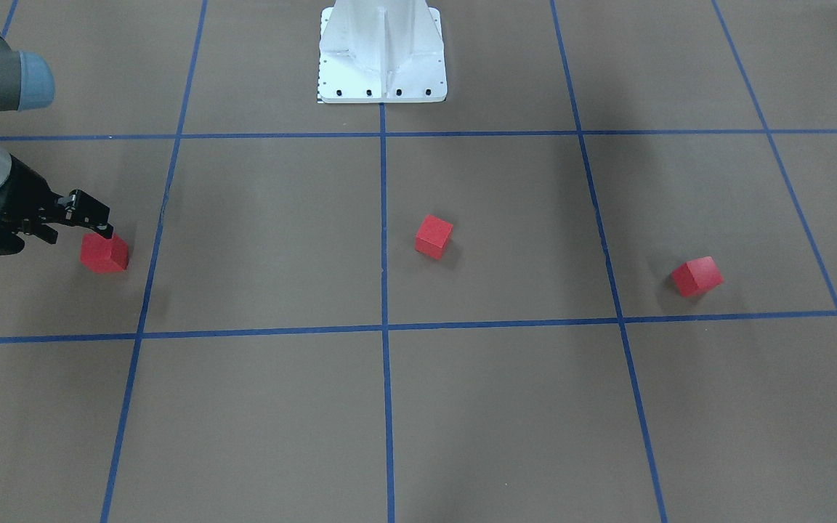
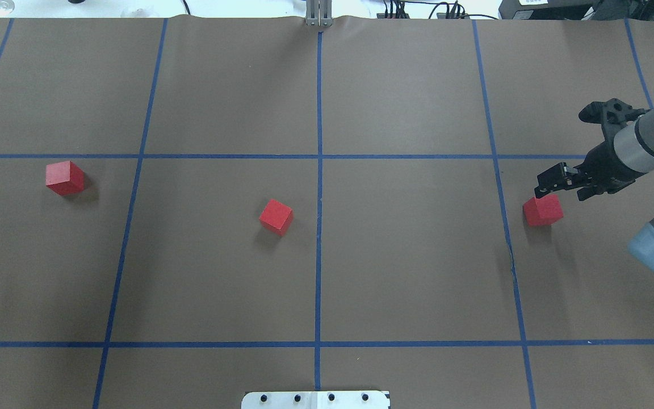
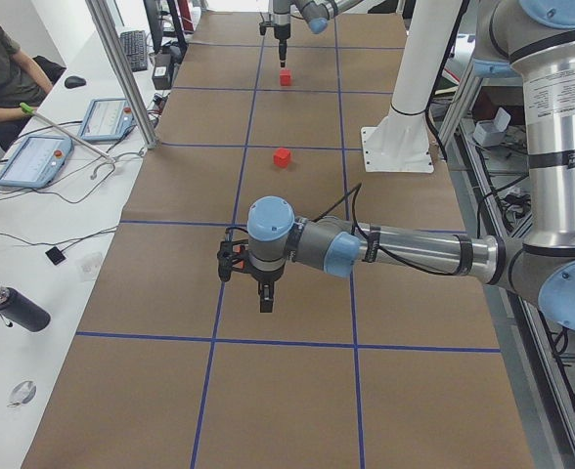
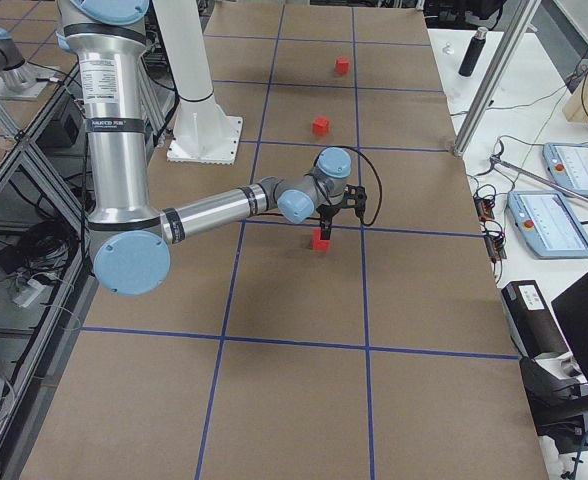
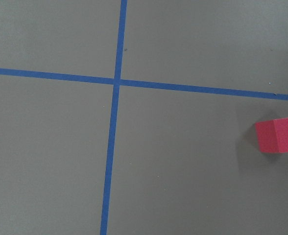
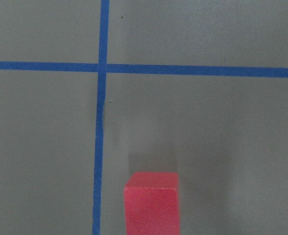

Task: Form red blocks into L shape at center
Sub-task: 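Lower the right gripper onto the red cube nearest it and grasp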

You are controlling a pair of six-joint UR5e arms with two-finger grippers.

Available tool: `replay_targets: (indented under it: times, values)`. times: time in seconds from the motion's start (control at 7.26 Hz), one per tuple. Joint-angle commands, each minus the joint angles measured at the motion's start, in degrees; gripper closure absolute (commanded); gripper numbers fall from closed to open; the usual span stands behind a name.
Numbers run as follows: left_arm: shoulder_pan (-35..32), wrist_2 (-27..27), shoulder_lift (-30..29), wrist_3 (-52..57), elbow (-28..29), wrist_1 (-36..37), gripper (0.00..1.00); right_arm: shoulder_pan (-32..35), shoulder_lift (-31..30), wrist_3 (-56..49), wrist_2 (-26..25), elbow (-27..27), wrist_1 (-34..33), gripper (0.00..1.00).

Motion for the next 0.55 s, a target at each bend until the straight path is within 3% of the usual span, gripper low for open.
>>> replay_targets:
  times: [0.0, 0.41]
  values:
    - [0.0, 0.0, -0.1, -0.1, -0.1, 0.0, 0.00, -2.8, -0.1, 1.0, -3.4, -0.3, 0.2, 0.00]
    - [-0.1, 0.0, 0.3, -0.2, -0.2, -1.2, 0.00, -5.0, 0.2, 0.7, -6.0, -2.5, 0.2, 0.01]
